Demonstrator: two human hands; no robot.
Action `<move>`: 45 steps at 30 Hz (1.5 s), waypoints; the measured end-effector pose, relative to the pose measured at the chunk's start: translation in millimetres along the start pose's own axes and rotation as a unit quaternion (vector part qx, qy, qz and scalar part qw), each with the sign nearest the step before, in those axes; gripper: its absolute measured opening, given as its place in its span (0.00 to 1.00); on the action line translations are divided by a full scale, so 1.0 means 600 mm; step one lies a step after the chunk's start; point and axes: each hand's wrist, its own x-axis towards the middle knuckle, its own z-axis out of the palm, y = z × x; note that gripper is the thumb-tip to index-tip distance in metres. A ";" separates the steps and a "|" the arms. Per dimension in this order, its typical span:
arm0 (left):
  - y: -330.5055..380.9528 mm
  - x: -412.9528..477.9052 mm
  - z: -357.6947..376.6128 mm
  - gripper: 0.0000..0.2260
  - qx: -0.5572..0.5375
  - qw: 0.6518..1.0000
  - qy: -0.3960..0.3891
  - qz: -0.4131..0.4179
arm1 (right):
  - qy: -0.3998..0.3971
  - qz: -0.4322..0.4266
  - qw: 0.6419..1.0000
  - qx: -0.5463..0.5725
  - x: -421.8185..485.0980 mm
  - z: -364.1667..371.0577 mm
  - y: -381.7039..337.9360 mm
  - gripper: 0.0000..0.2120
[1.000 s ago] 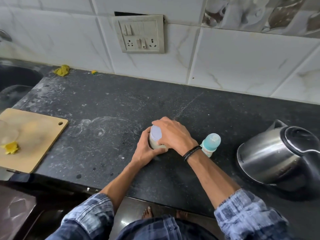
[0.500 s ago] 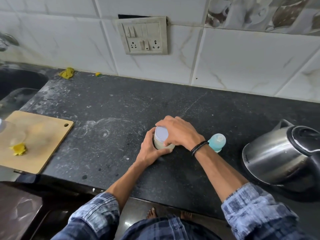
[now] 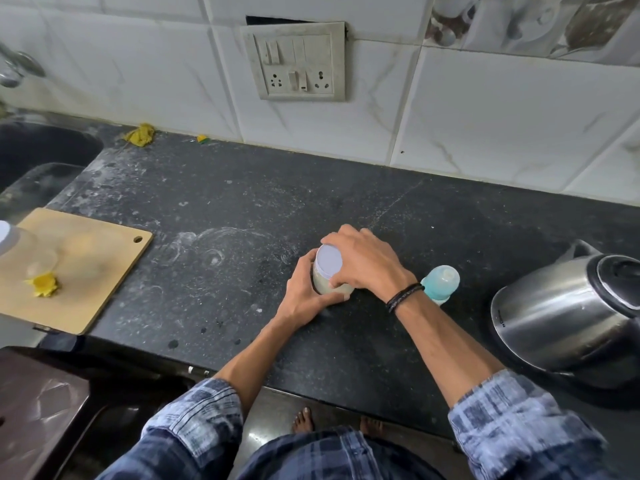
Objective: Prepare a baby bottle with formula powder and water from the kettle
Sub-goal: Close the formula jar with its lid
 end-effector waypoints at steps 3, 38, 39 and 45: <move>0.002 0.002 -0.001 0.44 0.003 1.000 -0.007 0.009 | 0.070 0.062 0.995 -0.042 0.005 0.009 -0.011 0.36; 0.003 0.013 -0.032 0.43 -0.003 0.997 -0.036 0.065 | 0.226 -0.013 0.974 -0.033 0.040 0.095 -0.009 0.24; 0.003 0.015 -0.033 0.44 -0.003 0.997 -0.034 0.063 | 0.228 -0.008 0.973 -0.032 0.040 0.094 -0.009 0.25; 0.009 0.017 -0.040 0.46 -0.024 0.996 -0.052 0.064 | 0.290 0.035 0.956 0.038 -0.006 0.077 -0.006 0.27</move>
